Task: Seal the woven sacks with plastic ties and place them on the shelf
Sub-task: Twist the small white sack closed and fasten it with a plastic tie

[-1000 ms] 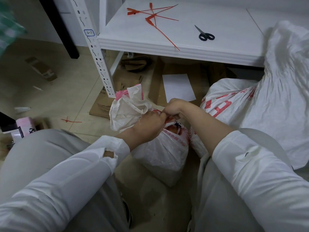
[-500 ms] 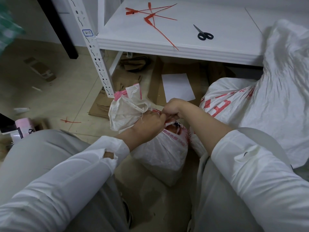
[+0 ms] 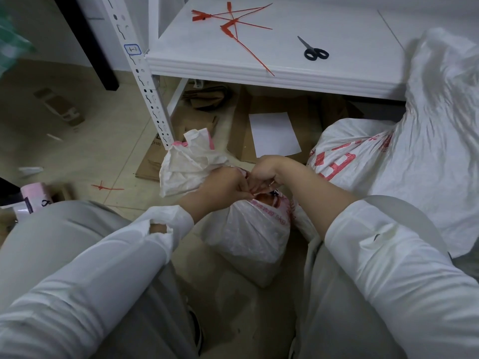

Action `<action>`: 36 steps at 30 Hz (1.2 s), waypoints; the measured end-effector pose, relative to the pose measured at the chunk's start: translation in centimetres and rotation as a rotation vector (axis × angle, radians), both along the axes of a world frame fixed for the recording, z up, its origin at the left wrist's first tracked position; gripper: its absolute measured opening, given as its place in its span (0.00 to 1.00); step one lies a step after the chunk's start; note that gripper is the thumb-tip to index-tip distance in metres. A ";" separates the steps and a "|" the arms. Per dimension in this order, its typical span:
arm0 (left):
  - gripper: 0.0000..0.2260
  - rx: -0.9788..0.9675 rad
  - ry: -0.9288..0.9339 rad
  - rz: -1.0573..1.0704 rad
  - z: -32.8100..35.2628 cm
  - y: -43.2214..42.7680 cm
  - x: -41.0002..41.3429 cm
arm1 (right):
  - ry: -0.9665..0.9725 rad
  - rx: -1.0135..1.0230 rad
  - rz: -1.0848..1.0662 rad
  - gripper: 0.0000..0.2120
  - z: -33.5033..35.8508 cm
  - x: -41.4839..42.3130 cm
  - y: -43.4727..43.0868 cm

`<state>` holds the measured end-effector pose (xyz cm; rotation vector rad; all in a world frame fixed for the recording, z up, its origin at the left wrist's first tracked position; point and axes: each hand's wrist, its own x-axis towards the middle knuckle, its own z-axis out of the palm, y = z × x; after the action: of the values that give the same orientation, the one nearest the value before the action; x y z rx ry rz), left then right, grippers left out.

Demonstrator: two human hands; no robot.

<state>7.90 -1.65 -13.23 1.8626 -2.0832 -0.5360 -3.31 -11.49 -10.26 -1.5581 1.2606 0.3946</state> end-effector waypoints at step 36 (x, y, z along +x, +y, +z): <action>0.22 0.099 -0.827 0.040 0.0 0.7 -0.5 | -0.167 -0.066 -0.111 0.11 -0.8 0.4 0.6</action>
<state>7.43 -0.91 -13.18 2.4568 -2.4983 0.2061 -2.95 -10.92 -11.06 -1.5344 1.2335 0.1499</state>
